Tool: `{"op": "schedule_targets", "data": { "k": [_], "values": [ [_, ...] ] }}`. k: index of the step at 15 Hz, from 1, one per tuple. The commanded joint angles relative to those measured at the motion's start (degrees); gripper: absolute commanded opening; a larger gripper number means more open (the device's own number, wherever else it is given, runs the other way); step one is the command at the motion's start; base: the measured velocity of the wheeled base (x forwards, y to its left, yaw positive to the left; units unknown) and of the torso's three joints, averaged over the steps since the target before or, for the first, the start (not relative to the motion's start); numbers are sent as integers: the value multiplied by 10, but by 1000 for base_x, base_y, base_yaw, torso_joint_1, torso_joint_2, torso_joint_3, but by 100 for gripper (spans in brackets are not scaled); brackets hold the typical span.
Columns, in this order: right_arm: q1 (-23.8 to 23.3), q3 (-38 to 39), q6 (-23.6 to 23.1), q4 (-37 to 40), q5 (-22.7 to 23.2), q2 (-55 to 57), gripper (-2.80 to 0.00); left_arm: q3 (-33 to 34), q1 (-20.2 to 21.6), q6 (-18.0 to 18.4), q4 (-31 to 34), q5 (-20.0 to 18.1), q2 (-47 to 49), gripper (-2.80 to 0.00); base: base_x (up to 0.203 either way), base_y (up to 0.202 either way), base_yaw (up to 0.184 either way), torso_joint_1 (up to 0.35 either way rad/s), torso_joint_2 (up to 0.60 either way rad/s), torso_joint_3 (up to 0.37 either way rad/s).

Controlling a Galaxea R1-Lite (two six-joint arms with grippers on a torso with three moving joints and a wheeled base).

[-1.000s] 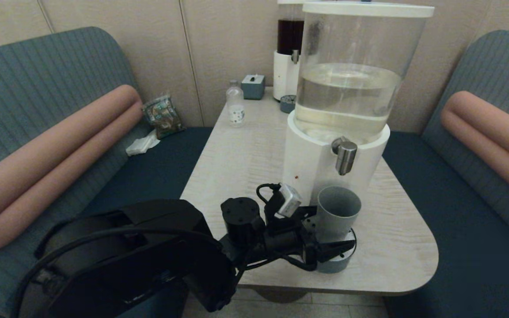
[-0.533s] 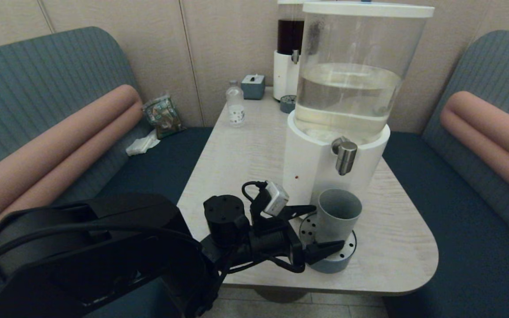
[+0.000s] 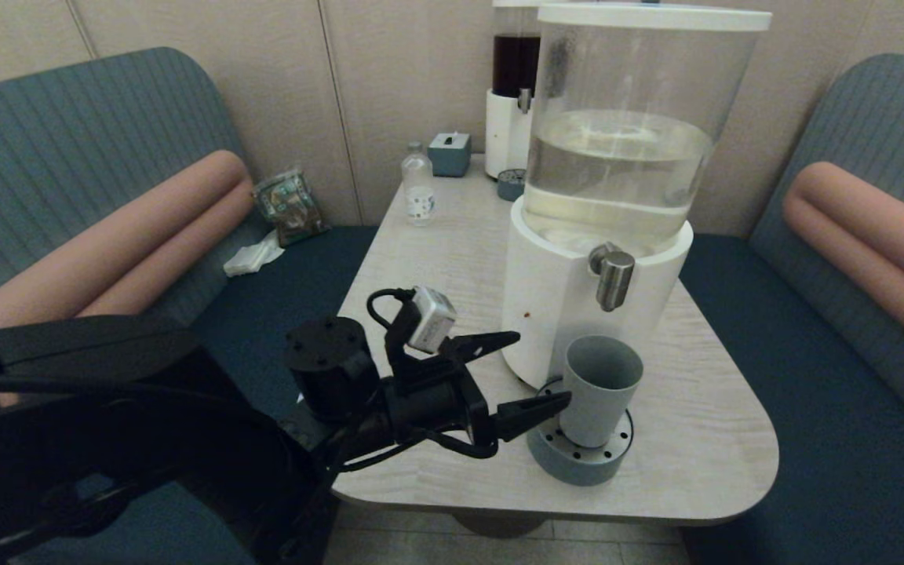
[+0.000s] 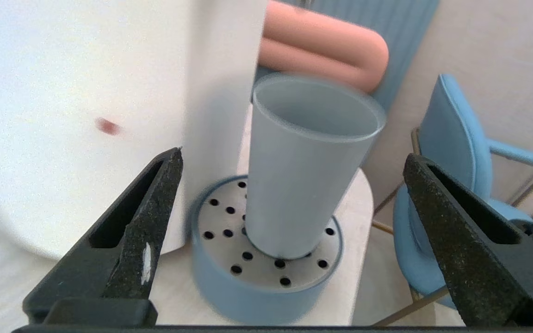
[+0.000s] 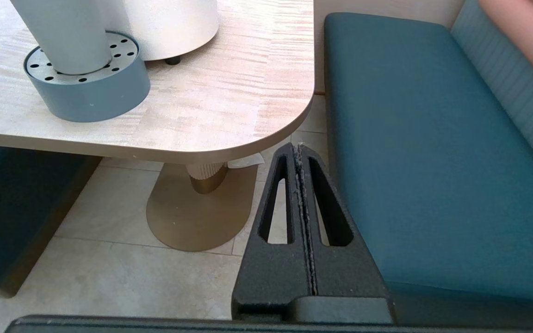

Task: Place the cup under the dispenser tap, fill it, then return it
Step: Turn on the faucet

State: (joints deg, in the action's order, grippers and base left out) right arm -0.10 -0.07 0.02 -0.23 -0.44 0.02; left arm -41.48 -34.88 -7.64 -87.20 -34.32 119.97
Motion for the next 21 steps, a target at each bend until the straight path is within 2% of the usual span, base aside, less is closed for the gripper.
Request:
{"op": "schedule_targets", "data": {
  "k": [1, 4, 8, 11, 13, 15, 17, 19, 21],
  "values": [
    [0, 0, 0, 0, 0, 0, -280, 43, 17, -1, -5, -2, -84, -280, 0, 0, 0, 0, 0, 0],
    [0, 0, 0, 0, 0, 0, -280, 109, 68, -10, -5, 11, -191, -280, 0, 0, 0, 0, 0, 0],
    [0, 0, 0, 0, 0, -1, -280, 163, 121, -51, -5, 105, -360, -280, 0, 0, 0, 0, 0, 0],
    [0, 0, -2, 0, 1, 0, -280, 246, 199, -72, -5, 160, -516, -280, 0, 0, 0, 0, 0, 0],
    [0, 0, -2, 0, 1, -1, -280, 322, 250, -79, -5, 177, -615, -280, 0, 0, 0, 0, 0, 0],
    [0, 0, -5, 0, 2, -1, -280, 375, 275, -82, 9, 184, -714, -280, 0, 0, 0, 0, 0, 0],
    [0, 1, -1, 0, 3, -1, -280, 393, 285, -84, 77, 187, -825, -280, 0, 0, 0, 0, 0, 0],
    [0, 1, 0, 0, 3, -1, -280, 393, 291, -82, 206, 189, -953, -280, 0, 0, 0, 0, 0, 0],
    [0, 1, 0, 0, 2, -1, -280, 395, 302, -70, 294, 200, -1033, -280, 0, 0, 0, 0, 0, 0]
  ]
}}
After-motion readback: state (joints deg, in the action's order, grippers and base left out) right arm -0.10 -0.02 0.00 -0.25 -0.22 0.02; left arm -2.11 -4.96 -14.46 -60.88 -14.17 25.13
